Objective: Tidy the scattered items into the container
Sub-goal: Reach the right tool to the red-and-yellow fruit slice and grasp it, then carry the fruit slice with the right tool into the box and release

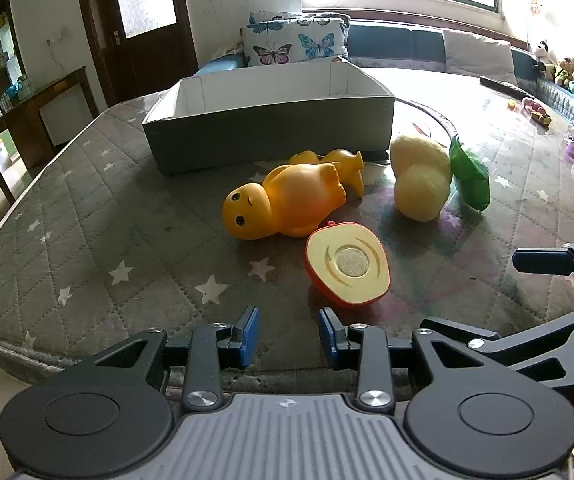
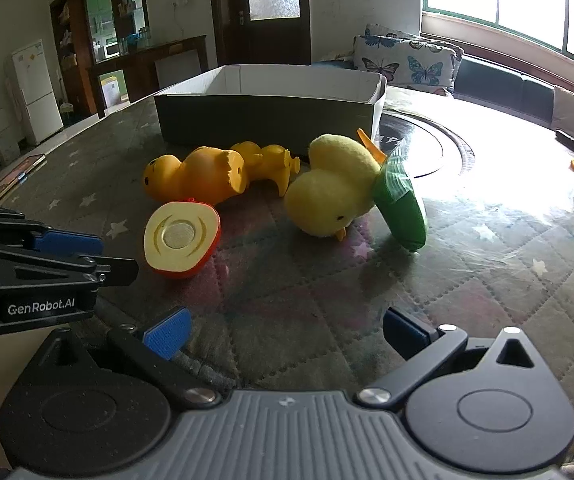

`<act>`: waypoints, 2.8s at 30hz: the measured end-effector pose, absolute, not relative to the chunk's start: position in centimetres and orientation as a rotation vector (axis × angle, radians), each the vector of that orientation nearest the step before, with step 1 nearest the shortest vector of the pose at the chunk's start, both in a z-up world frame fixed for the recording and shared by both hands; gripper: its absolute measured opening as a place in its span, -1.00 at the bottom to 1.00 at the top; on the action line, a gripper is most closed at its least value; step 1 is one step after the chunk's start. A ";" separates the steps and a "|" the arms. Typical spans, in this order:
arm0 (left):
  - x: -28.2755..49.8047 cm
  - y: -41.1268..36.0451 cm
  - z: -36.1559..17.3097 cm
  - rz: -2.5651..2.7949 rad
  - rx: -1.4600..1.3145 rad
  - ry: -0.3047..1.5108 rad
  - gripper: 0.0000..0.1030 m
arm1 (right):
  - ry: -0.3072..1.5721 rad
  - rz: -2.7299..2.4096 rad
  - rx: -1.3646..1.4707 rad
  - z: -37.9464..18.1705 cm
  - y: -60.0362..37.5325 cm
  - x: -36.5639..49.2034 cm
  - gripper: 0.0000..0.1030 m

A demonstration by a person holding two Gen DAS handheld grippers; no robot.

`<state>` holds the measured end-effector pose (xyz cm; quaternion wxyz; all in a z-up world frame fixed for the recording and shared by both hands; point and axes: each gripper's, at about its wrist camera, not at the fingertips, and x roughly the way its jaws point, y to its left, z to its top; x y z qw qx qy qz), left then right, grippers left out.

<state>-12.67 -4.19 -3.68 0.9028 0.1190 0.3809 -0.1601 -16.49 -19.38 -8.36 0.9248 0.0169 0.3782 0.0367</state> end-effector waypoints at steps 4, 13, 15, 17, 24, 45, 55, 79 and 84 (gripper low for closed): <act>-12.4 -4.2 -3.6 -0.332 0.242 0.789 -0.30 | 0.778 0.080 0.028 -8.4 -19.2 -16.3 1.00; -12.0 -4.2 -3.6 -0.336 0.240 0.795 -0.30 | 0.783 0.078 0.025 -8.4 -19.2 -15.8 1.00; -11.9 -4.2 -3.6 -0.336 0.239 0.796 -0.30 | 0.784 0.078 0.025 -8.4 -19.2 -15.7 1.00; -11.8 -4.2 -3.5 -0.337 0.238 0.797 -0.30 | 0.785 0.079 0.023 -8.4 -19.1 -15.5 1.00; -11.3 -4.1 -3.3 -0.345 0.225 0.803 -0.30 | 0.779 0.089 0.015 -8.2 -19.0 -15.0 1.00; -8.7 -1.5 -1.5 -0.413 0.082 0.797 -0.33 | 0.745 0.216 0.020 -7.9 -17.6 -13.5 0.85; -7.3 -2.1 -1.8 -0.513 0.032 0.837 -0.34 | 0.731 0.301 -0.010 -8.0 -15.5 -12.4 0.63; -4.4 -2.2 -0.8 -0.694 -0.070 0.872 -0.55 | 0.703 0.339 -0.033 -7.2 -16.1 -10.1 0.02; -3.1 -3.1 1.2 -0.715 -0.073 0.817 -0.56 | 0.653 0.334 -0.040 -5.2 -17.3 -8.9 0.02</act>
